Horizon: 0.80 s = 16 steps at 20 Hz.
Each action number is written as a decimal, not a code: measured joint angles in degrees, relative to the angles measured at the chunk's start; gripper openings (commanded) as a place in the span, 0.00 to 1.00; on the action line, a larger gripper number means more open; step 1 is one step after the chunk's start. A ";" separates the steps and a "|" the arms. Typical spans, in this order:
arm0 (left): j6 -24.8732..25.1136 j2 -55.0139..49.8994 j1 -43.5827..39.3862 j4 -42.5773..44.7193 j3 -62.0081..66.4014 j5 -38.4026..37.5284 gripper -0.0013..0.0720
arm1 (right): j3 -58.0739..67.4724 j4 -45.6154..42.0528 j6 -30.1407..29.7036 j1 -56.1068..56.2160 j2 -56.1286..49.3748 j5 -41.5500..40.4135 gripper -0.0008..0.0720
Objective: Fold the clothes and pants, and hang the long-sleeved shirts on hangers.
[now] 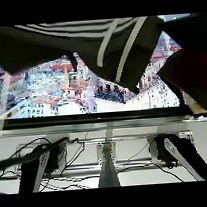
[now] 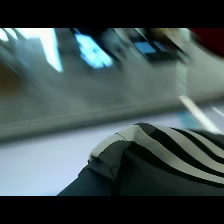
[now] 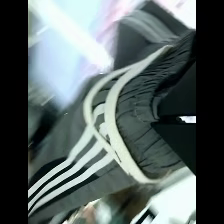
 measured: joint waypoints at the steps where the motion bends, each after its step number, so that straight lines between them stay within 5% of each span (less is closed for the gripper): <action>1: -0.02 3.13 1.42 2.05 0.11 2.29 0.04 | 0.74 2.19 1.07 0.00 1.84 -0.22 0.04; 8: -0.04 8.24 5.77 10.75 0.15 5.53 0.04 | 1.22 1.55 9.05 0.11 9.68 -2.40 0.04; 12: -0.04 -3.72 3.02 7.26 -0.02 -4.13 0.04 | -7.78 -3.21 11.82 1.01 8.22 -4.35 0.04; 16: -0.92 -20.57 -7.98 12.68 -0.07 -8.39 0.04 | -19.96 -7.52 12.79 7.21 1.75 -15.06 0.04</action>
